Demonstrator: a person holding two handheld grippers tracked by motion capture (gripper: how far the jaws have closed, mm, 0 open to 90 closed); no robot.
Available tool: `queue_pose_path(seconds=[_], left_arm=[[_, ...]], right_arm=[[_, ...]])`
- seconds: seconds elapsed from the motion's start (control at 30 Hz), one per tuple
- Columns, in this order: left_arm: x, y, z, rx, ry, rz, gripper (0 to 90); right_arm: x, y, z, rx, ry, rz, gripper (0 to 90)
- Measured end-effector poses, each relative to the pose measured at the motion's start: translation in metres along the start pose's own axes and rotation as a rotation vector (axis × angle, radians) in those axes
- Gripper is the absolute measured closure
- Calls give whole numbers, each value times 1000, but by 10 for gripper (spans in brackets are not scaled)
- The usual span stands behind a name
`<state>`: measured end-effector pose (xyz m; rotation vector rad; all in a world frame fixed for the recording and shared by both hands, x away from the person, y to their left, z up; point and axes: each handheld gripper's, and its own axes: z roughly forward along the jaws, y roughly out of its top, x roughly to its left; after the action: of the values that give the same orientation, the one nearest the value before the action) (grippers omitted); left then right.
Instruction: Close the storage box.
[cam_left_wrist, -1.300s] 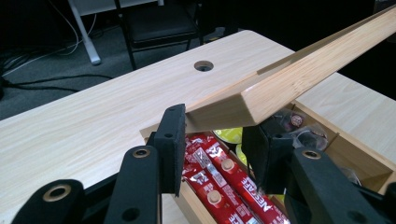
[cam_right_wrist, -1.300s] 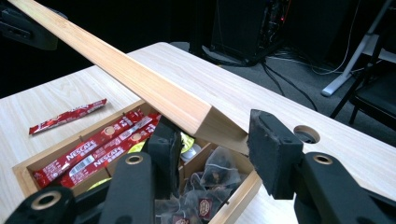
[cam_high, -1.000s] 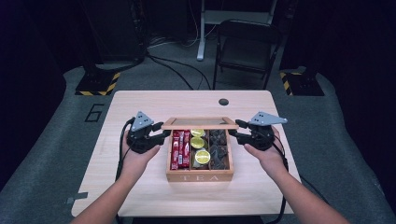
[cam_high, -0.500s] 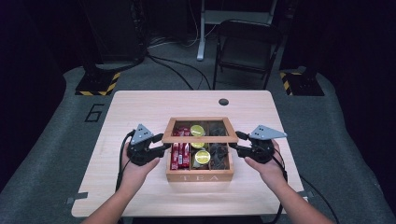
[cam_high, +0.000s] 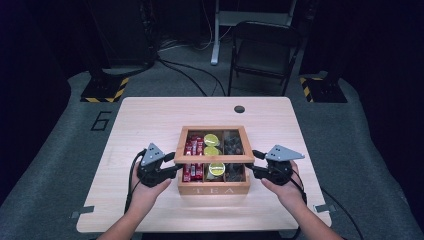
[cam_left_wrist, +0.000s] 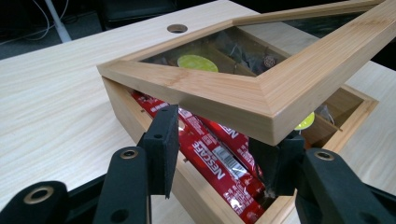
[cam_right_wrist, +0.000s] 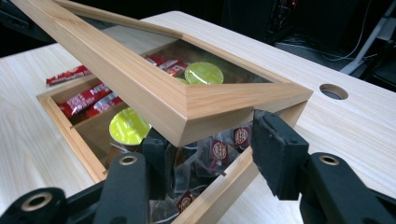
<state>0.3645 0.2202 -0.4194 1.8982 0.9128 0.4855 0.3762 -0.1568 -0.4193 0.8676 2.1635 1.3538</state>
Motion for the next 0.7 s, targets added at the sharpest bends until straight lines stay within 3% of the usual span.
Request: queue_pose_path(seconds=[0.13, 0.33, 0.6, 0.7], left_arm=[[-1, -5, 1, 3, 2, 13, 528], [-2, -13, 2, 4, -6, 1, 514], [-4, -23, 5, 9, -8, -6, 514], [-4, -26, 6, 17, -7, 8, 514]], right_arm=[[2, -5, 0, 9, 8, -5, 511], [5, -12, 1, 18, 6, 13, 504], [9, -19, 1, 37, 5, -9, 503], [10, -23, 2, 44, 5, -11, 503]])
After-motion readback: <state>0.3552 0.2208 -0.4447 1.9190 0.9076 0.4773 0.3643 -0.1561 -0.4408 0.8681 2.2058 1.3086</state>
